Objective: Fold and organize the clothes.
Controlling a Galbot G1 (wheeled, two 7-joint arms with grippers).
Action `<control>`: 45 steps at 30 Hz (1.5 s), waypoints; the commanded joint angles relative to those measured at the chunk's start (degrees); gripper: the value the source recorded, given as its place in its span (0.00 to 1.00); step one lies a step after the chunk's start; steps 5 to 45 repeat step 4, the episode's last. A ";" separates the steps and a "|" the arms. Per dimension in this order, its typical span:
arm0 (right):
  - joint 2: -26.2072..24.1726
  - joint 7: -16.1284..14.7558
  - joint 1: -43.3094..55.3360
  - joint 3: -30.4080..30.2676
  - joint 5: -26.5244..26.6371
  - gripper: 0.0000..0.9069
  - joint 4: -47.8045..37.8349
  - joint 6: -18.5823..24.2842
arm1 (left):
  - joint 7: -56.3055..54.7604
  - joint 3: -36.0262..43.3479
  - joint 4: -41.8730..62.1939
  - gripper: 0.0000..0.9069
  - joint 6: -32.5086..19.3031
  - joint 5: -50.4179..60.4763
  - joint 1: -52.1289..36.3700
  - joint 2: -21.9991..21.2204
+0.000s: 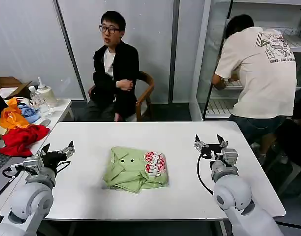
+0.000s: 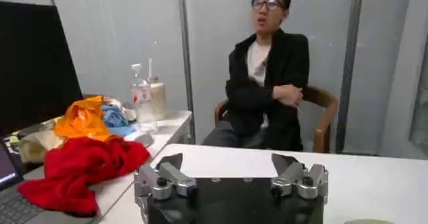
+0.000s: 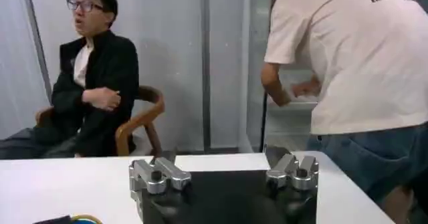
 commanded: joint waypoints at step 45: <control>0.08 -0.51 -0.01 -0.07 -0.40 1.00 -0.09 0.00 | -0.01 0.09 -0.01 1.00 -0.01 0.14 -0.02 -0.09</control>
